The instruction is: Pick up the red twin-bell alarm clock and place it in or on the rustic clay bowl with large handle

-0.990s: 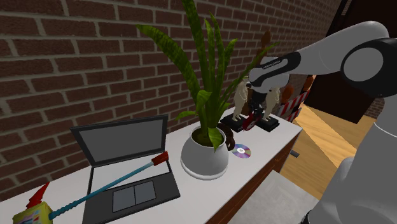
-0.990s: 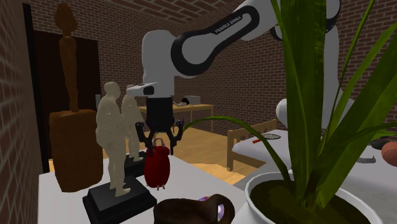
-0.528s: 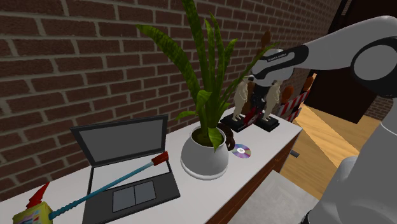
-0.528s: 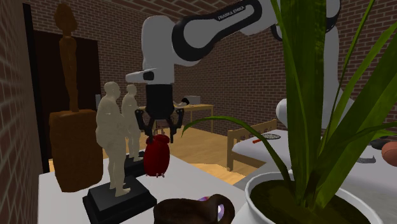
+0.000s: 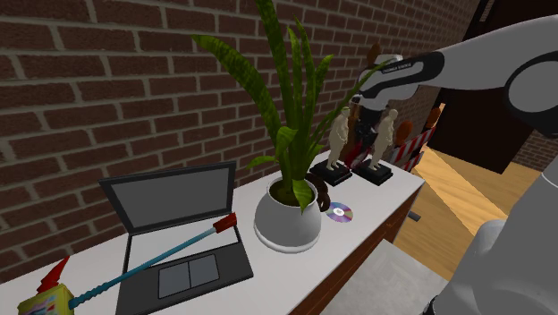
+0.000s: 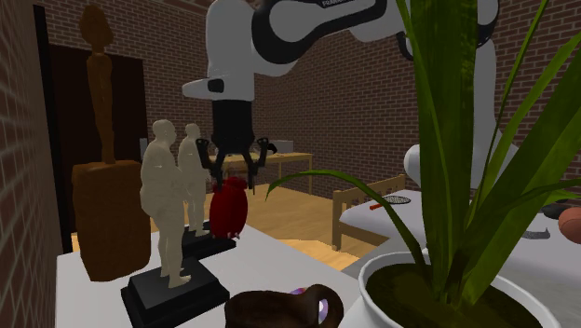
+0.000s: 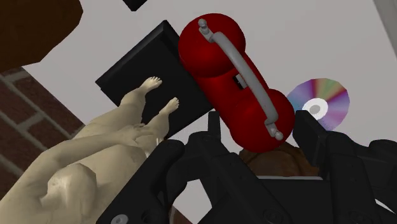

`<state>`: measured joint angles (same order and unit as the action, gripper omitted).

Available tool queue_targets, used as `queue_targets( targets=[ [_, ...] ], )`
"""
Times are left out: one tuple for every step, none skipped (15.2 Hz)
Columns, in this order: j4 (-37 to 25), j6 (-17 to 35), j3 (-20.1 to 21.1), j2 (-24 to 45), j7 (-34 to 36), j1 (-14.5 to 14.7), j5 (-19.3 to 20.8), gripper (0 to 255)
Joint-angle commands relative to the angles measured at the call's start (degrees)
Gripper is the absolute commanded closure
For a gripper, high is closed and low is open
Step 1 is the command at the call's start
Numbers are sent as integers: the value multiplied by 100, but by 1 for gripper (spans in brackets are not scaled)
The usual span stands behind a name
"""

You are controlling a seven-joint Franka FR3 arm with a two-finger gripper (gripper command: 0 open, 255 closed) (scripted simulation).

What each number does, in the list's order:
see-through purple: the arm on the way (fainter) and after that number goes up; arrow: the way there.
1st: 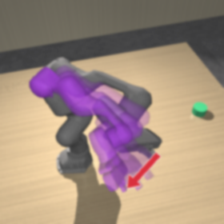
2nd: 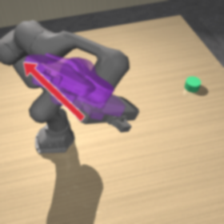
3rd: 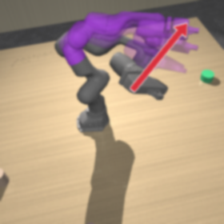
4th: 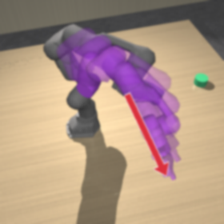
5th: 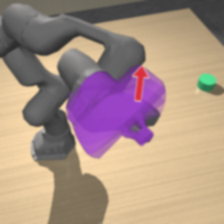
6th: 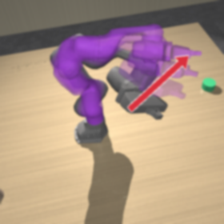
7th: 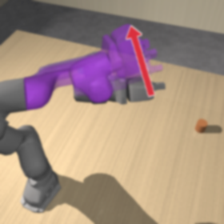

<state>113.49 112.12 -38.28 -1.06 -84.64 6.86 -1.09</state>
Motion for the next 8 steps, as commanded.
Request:
queue_targets(
  targets=[
    [-118, -152, 8, -43, 28, 6, 30, 255],
    [-179, -227, 11, -61, 38, 8, 42, 255],
    [-241, -302, 14, -77, 48, 10, 53, 255],
    [-305, -377, 16, -92, 56, 11, 62, 255],
    [-370, -453, 19, -105, 64, 13, 71, 255],
    [-437, -528, 22, -117, 72, 15, 78, 255],
    [-505, -604, 24, -127, 78, 16, 85, 255],
    [-574, -680, 26, -135, 84, 18, 90, 255]
  ],
)
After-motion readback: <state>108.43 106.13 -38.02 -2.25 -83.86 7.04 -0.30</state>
